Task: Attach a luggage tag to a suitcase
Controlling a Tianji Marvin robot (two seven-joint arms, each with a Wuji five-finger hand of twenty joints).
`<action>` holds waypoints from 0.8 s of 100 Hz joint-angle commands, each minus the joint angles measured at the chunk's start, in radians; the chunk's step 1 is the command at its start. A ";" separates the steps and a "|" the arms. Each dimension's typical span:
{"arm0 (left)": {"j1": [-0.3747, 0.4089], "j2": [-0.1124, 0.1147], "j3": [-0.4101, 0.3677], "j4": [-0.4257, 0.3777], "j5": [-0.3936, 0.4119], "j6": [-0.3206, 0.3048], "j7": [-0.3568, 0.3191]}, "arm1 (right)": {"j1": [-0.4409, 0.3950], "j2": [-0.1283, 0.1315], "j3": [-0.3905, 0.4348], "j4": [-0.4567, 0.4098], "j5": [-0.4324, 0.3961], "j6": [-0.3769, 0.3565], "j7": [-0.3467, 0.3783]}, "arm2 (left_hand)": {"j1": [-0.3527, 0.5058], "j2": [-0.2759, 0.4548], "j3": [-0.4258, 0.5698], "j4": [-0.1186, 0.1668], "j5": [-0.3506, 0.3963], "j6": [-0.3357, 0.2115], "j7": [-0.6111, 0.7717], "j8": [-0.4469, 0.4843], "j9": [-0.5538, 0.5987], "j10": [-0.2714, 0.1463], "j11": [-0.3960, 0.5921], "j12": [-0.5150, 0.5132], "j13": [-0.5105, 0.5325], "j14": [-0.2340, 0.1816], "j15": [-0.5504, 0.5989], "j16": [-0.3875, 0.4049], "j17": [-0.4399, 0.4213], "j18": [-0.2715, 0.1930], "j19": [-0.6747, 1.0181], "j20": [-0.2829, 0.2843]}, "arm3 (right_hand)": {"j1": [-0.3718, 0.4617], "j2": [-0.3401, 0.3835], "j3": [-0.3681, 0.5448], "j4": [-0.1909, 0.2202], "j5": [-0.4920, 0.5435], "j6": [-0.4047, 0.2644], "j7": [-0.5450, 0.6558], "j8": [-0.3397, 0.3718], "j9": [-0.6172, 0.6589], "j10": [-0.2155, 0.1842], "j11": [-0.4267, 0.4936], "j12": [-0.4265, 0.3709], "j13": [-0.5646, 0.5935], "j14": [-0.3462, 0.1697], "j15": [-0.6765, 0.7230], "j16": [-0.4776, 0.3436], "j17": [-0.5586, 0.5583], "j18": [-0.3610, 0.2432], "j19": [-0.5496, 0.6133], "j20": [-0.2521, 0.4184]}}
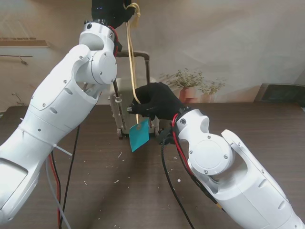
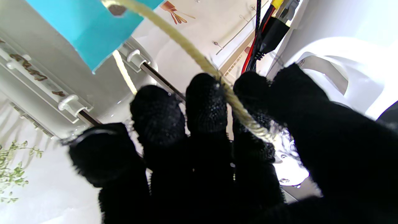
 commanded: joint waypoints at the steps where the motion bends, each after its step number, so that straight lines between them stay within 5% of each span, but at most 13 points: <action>1: 0.002 0.015 0.002 -0.024 0.011 0.026 -0.044 | 0.000 0.003 0.000 -0.005 0.004 0.001 0.018 | 0.056 0.015 -0.028 0.014 0.018 -0.070 -0.010 -0.026 -0.015 -0.015 -0.018 -0.012 -0.024 0.019 -0.016 -0.012 -0.015 -0.061 -0.011 -0.015 | 0.048 0.006 0.000 -0.006 0.005 -0.027 0.011 -0.005 0.023 0.013 -0.006 0.016 0.024 -0.027 -0.001 0.020 0.009 -0.013 0.000 0.018; 18: 0.013 0.032 0.000 -0.038 0.038 0.041 -0.102 | -0.007 0.004 -0.001 -0.008 0.010 0.001 0.020 | 0.071 0.041 -0.085 0.027 0.014 -0.086 -0.037 -0.031 -0.041 -0.022 -0.056 0.001 -0.056 0.024 -0.055 -0.012 -0.054 -0.056 -0.044 -0.012 | 0.048 0.006 0.000 -0.006 0.005 -0.027 0.011 -0.005 0.024 0.013 -0.006 0.015 0.024 -0.026 -0.002 0.020 0.008 -0.011 -0.002 0.019; 33: 0.022 0.051 -0.006 -0.064 0.060 0.043 -0.174 | -0.008 0.005 -0.003 -0.011 0.019 -0.001 0.027 | 0.091 0.103 -0.196 0.044 0.040 -0.040 -0.213 -0.117 -0.093 -0.001 -0.118 -0.091 -0.104 0.027 -0.124 0.022 -0.104 -0.053 -0.095 0.000 | 0.049 0.007 -0.001 -0.006 0.004 -0.027 0.010 -0.005 0.022 0.012 -0.007 0.015 0.024 -0.026 -0.005 0.020 0.008 -0.014 -0.004 0.020; 40: 0.025 0.059 -0.008 -0.076 0.065 0.040 -0.207 | -0.006 0.004 -0.005 -0.010 0.021 0.002 0.025 | 0.057 0.110 -0.218 0.048 0.049 -0.021 -0.331 -0.129 -0.128 0.003 -0.143 -0.107 -0.145 -0.012 -0.170 0.260 -0.132 -0.062 -0.112 0.015 | 0.049 0.007 -0.002 -0.005 0.003 -0.026 0.010 -0.005 0.023 0.016 -0.006 0.015 0.024 -0.025 -0.006 0.020 0.007 -0.012 -0.005 0.021; 50: 0.029 0.067 -0.012 -0.087 0.072 0.034 -0.237 | -0.005 0.004 -0.008 -0.010 0.020 0.002 0.026 | -0.084 0.092 -0.086 0.020 0.064 -0.006 -0.465 -0.121 -0.169 0.002 -0.160 -0.115 -0.136 -0.082 -0.366 0.893 -0.162 -0.072 -0.128 0.023 | 0.049 0.008 -0.002 -0.005 0.003 -0.026 0.011 -0.004 0.021 0.013 -0.006 0.015 0.024 -0.025 -0.006 0.020 0.007 -0.013 -0.005 0.022; 61: 0.034 0.074 -0.015 -0.095 0.078 0.029 -0.261 | -0.005 0.004 -0.011 -0.009 0.017 0.000 0.024 | -0.255 0.047 0.074 0.029 0.035 -0.001 -0.536 -0.116 -0.220 -0.010 -0.167 -0.116 -0.134 -0.074 -0.458 0.886 -0.187 -0.089 -0.136 0.027 | 0.050 0.007 -0.001 -0.005 0.003 -0.026 0.010 -0.004 0.022 0.014 -0.005 0.016 0.024 -0.025 -0.005 0.021 0.008 -0.013 -0.005 0.023; 80: 0.038 0.088 -0.020 -0.113 0.117 0.017 -0.304 | -0.008 0.005 -0.012 -0.009 -0.010 -0.011 0.021 | -0.279 -0.082 0.069 0.006 -0.032 -0.030 -0.563 -0.118 -0.287 -0.044 -0.180 -0.119 -0.186 -0.122 -0.441 0.902 -0.201 -0.122 -0.147 0.023 | 0.049 0.006 -0.001 -0.005 0.003 -0.028 0.010 -0.003 0.022 0.014 -0.005 0.015 0.025 -0.027 -0.005 0.022 0.007 -0.015 -0.006 0.025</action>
